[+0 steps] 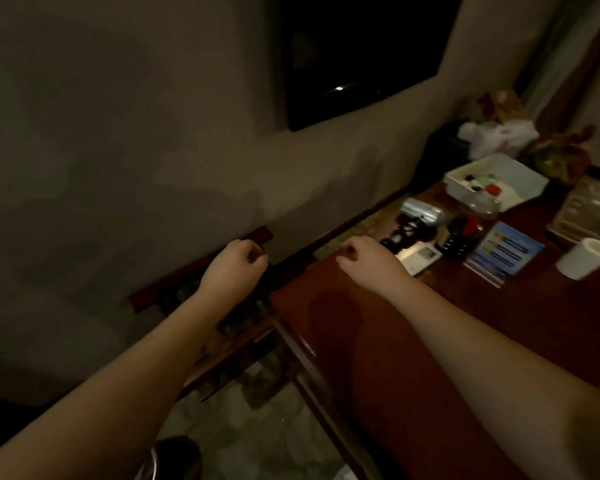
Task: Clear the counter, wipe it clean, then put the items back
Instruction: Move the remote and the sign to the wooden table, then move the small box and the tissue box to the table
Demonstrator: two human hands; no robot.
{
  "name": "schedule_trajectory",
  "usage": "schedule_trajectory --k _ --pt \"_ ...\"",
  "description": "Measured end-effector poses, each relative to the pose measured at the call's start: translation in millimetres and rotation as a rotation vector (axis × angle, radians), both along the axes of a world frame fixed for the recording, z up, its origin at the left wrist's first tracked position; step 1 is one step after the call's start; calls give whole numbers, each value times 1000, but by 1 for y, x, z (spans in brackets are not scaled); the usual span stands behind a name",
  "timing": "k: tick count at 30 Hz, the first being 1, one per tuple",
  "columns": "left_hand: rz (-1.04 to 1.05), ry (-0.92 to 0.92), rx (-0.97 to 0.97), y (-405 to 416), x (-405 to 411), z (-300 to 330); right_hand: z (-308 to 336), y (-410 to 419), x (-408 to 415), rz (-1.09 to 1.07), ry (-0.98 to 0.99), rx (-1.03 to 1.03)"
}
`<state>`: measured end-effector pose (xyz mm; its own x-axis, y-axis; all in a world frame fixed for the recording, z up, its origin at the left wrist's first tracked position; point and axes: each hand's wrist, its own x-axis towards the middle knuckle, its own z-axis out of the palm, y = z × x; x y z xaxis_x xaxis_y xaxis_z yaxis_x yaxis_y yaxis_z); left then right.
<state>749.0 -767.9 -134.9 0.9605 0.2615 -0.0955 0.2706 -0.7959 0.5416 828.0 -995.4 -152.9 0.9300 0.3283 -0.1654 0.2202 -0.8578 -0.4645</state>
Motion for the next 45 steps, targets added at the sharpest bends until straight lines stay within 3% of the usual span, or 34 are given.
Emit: schedule_trajectory --k 6,13,19,26,36,45 --pt "163 22 60 117 -136 31 39 133 -88 313 6 -33" --pt "500 -15 72 219 -328 46 66 277 -222 586 -20 -73" --pt "827 -57 63 272 -486 45 66 394 -339 851 -70 -86" --pt "1000 -137 7 315 -638 49 64 500 -462 1149 -88 -55" --pt "1188 -188 18 385 -730 62 96 607 -554 1442 -81 35" --pt "1306 -307 85 513 -758 114 154 758 -603 1500 -233 223"
